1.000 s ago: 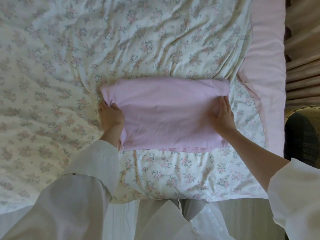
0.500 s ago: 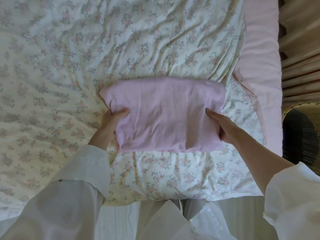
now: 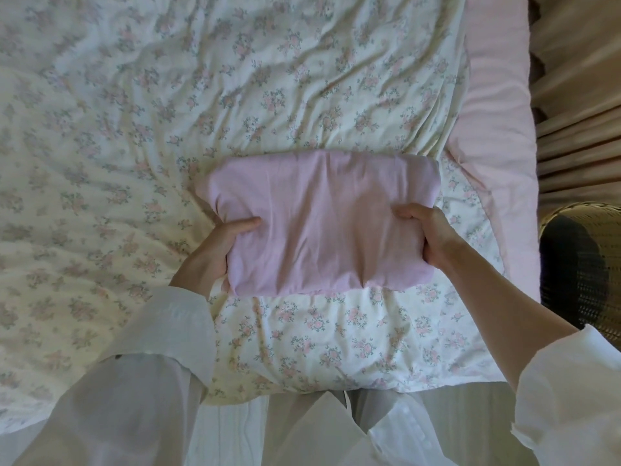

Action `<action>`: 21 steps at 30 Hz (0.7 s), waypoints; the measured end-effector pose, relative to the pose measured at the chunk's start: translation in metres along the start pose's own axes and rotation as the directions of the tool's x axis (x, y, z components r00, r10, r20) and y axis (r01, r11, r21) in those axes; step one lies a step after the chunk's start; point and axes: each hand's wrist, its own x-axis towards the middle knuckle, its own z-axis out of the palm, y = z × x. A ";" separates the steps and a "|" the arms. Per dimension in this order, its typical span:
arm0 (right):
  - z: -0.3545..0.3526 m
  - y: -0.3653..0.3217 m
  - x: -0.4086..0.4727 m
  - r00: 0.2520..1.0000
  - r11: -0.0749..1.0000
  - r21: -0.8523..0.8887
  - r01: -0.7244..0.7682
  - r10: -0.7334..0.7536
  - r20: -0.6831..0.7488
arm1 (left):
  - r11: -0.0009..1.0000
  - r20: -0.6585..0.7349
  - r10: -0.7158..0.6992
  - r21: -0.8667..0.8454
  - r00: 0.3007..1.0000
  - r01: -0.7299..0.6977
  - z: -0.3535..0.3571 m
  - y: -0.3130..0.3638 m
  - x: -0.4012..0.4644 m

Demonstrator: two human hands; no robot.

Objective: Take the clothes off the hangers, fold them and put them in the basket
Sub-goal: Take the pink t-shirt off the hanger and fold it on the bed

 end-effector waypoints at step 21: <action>0.131 -0.052 -0.033 0.828 0.958 -0.182 0.223 -0.087 0.554 | 0.943 -0.225 0.215 -0.206 0.950 -0.262 -0.003 0.045 -0.004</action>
